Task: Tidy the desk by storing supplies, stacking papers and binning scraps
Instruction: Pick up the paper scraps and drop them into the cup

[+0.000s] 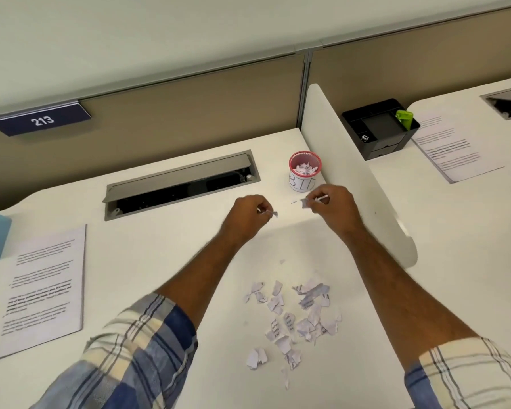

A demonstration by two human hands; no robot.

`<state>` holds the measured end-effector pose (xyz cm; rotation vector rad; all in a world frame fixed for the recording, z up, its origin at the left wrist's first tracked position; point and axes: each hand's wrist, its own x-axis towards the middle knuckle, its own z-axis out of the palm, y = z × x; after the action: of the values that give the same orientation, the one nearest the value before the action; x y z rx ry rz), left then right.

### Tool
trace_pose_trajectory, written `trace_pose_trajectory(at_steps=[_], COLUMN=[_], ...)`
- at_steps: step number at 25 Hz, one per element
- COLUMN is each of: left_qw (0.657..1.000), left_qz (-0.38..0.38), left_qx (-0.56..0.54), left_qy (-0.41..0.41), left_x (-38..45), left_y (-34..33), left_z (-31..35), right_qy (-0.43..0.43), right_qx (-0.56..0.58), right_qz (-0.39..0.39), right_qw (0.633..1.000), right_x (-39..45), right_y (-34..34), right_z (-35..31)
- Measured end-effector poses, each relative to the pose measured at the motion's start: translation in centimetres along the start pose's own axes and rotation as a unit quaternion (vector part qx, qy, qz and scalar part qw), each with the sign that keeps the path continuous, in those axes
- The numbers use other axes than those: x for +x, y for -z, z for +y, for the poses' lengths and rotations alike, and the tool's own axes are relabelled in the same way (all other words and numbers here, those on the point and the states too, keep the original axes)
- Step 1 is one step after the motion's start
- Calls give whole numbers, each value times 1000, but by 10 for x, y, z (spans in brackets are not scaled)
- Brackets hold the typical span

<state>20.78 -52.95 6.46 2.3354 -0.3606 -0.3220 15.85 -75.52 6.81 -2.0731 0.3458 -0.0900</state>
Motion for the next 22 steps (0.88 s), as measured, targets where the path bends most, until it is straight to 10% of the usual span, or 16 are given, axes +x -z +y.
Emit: trace_pose_trajectory(at_steps=[22], left_qw=[999], left_qz=[-15], left_qx=[-13], left_qy=[-33], left_x=[163], left_y=[-44], left_z=[51], right_qy=[9], right_qx=[-83], right_qz=[79], right_qw=[993], right_x=[128], right_y=[-7], right_z=[15])
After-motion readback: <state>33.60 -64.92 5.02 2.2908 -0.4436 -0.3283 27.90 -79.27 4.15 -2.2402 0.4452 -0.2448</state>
